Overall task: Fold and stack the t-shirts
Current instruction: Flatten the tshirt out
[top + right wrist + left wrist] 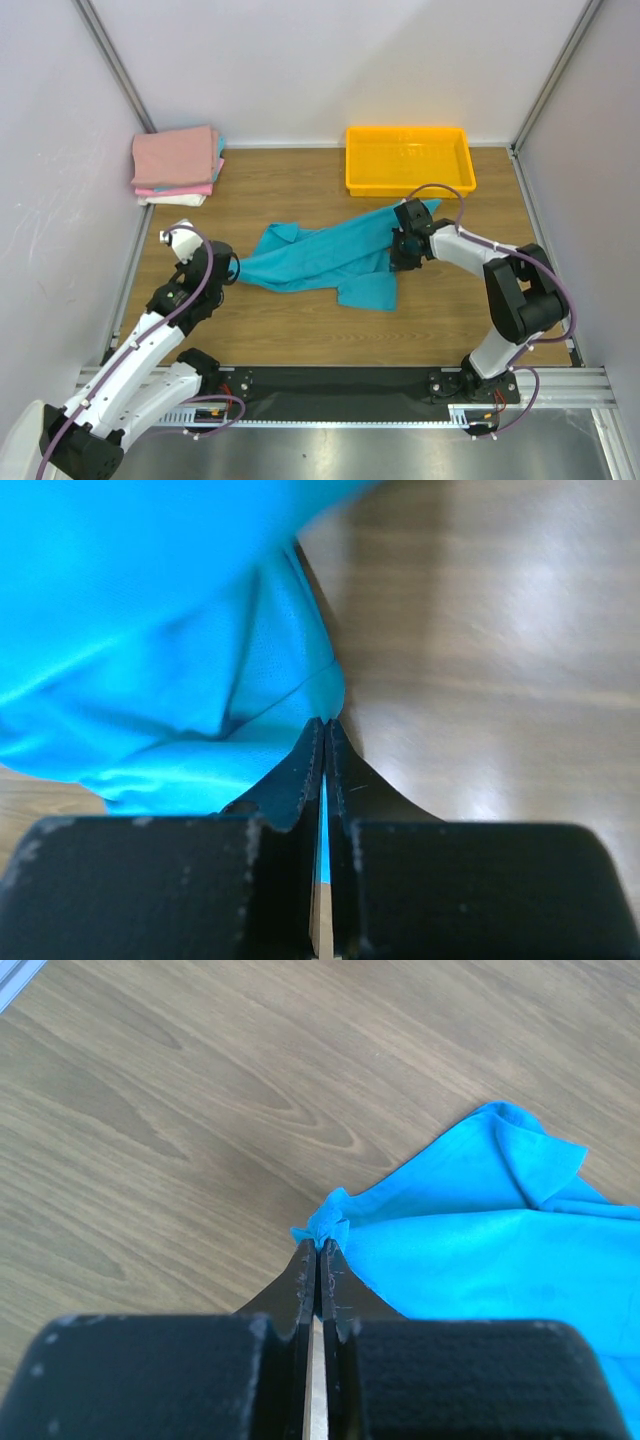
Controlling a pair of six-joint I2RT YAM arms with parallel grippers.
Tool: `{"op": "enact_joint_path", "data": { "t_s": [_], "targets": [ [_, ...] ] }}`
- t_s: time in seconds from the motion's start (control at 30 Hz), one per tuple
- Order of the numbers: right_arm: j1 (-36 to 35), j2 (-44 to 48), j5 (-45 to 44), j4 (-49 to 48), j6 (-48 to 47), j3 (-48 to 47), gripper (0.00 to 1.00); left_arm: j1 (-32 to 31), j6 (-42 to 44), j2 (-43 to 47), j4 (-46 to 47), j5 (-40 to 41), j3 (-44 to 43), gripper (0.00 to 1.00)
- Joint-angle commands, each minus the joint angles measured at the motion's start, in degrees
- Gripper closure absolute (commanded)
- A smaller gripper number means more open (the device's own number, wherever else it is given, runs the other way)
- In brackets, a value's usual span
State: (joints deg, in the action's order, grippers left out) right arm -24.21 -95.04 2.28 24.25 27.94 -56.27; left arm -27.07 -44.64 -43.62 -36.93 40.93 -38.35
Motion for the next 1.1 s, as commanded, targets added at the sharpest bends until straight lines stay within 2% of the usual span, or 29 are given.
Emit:
{"op": "enact_joint_path", "data": {
  "t_s": [0.0,0.17,0.3,0.43,0.6,0.63,0.67,0.7,0.73,0.77,0.8,0.83,0.87,0.9,1.0,1.07],
  "targets": [
    [0.4,5.4,-4.8,9.1,-1.1,-1.1,1.0,0.4,-1.8,0.7,-2.5,1.0,-1.5,0.98],
    [1.4,13.5,-6.0,23.1,2.5,1.1,1.0,0.4,-4.3,2.3,-5.1,-0.6,-1.6,0.99],
    [2.1,19.4,-0.8,33.6,6.6,3.8,1.0,0.4,-6.3,3.2,-6.9,-0.6,-1.4,0.99],
    [0.0,26.0,0.4,38.7,9.9,8.1,1.0,0.4,-6.9,3.7,-8.8,-1.7,-1.4,1.0],
    [-0.3,31.9,0.2,45.5,12.2,9.8,1.0,0.2,-11.7,5.2,-14.7,-4.7,-1.6,0.99],
    [-0.4,32.7,-0.2,46.2,12.9,8.9,1.0,0.2,-12.0,5.5,-15.4,-5.1,-1.5,0.97],
    [-0.2,33.5,-0.3,46.8,13.1,8.4,1.0,0.2,-12.0,5.8,-15.5,-6.1,-1.2,0.82],
    [-0.1,33.5,-0.5,46.7,12.8,7.8,0.86,0.2,-12.0,6.2,-15.5,-6.5,-1.3,0.71],
    [0.0,33.1,-0.9,46.2,12.1,6.7,0.78,0.1,-11.3,6.3,-15.0,-6.8,-1.4,0.47],
    [0.1,32.5,-1.1,46.0,11.4,5.9,0.71,0.1,-10.9,6.3,-14.8,-7.0,-1.9,0.41],
    [0.4,30.6,-1.1,45.4,10.7,5.0,0.58,0.1,-10.7,5.9,-14.8,-6.5,-2.4,0.37],
    [0.4,29.6,-1.2,45.2,10.1,3.6,0.52,0.1,-10.4,5.6,-15.5,-5.9,-3.4,0.33],
    [0.4,28.5,-1.8,45.3,8.9,0.8,0.46,0.1,-10.2,5.2,-16.1,-4.9,-5.7,0.22],
    [0.6,26.5,-3.7,45.6,8.1,-0.9,0.38,0.1,-9.9,4.6,-16.8,-2.5,-7.2,0.18],
    [3.2,23.7,-5.9,45.5,4.9,-7.4,0.28,0.1,-4.5,3.7,-14.8,0.6,-11.9,0.12],
    [5.7,22.8,-5.7,43.9,3.4,-9.7,0.26,0.2,7.0,3.1,-4.2,-1.3,-11.6,0.08]
  ]
}}
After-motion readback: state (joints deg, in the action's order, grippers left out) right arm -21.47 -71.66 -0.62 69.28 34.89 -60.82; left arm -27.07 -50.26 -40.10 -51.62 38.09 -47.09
